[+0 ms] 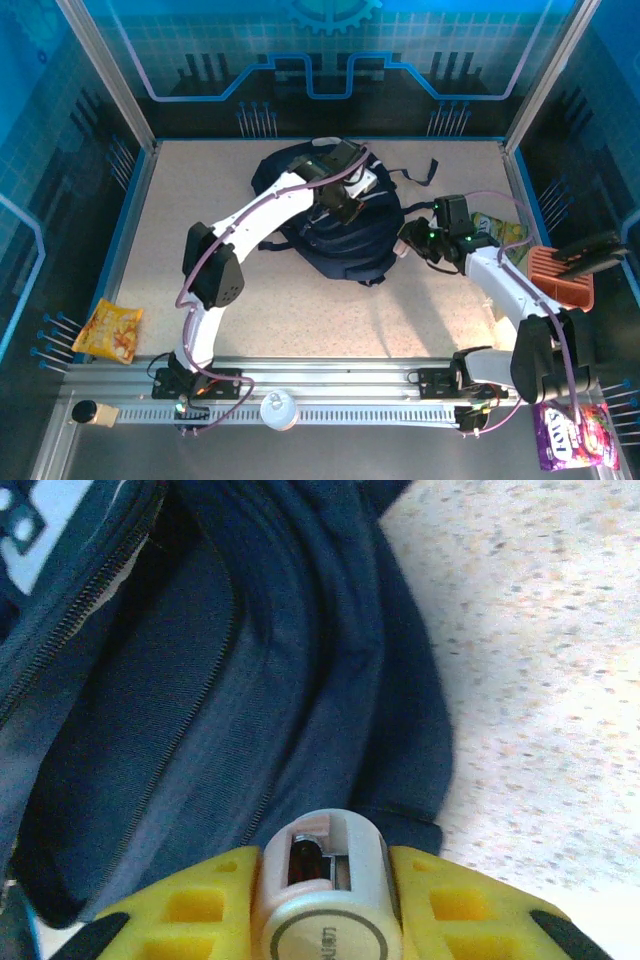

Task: Pack the student bag
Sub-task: Open the student bag at the center of the table, then place the loose stationery in the student bag.

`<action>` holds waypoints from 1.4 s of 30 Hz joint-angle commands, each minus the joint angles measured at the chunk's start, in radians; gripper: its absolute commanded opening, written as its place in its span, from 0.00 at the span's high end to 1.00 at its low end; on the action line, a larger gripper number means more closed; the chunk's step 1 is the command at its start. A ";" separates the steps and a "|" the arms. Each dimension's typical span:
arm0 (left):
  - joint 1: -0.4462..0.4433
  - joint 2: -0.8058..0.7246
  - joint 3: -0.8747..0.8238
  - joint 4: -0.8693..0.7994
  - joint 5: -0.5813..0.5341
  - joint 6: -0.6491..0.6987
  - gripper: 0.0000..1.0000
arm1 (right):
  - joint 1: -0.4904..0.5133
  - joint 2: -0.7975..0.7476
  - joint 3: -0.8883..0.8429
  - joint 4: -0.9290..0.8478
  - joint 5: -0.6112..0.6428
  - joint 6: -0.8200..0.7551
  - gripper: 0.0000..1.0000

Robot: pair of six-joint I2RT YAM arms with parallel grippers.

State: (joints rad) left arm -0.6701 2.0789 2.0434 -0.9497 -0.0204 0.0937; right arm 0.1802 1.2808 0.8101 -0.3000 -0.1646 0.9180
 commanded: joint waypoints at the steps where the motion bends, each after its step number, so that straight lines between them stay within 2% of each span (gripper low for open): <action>1: 0.006 -0.133 -0.026 0.173 0.096 -0.095 1.00 | 0.023 0.050 0.063 0.138 -0.089 0.070 0.73; 8: 0.007 -0.177 -0.081 0.318 0.124 -0.196 1.00 | 0.112 0.203 0.237 0.240 -0.129 0.178 0.73; 14: 0.023 -0.191 -0.095 0.348 0.119 -0.247 1.00 | 0.130 0.249 0.286 0.233 -0.044 0.256 0.72; 18: 0.044 -0.213 -0.137 0.406 0.164 -0.294 1.00 | 0.143 0.267 0.271 0.233 -0.012 0.296 0.71; 21: 0.058 -0.218 -0.147 0.423 0.184 -0.313 1.00 | 0.151 0.297 0.275 0.258 -0.014 0.311 0.65; 25: 0.069 -0.224 -0.158 0.436 0.199 -0.328 1.00 | 0.153 0.351 0.307 0.344 -0.086 0.312 0.49; 28: 0.075 -0.226 -0.166 0.440 0.203 -0.336 1.00 | 0.151 0.347 0.299 0.360 -0.098 0.317 0.48; 35: 0.078 -0.238 -0.190 0.448 0.205 -0.339 1.00 | 0.143 0.280 0.233 0.318 -0.093 0.274 0.57; 42: 0.077 -0.248 -0.232 0.449 0.227 -0.340 1.00 | 0.156 0.245 0.190 0.230 -0.107 0.209 0.78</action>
State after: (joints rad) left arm -0.5991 1.9110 1.8214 -0.5880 0.1616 -0.2348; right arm 0.3210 1.5440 1.0161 -0.0181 -0.2489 1.1656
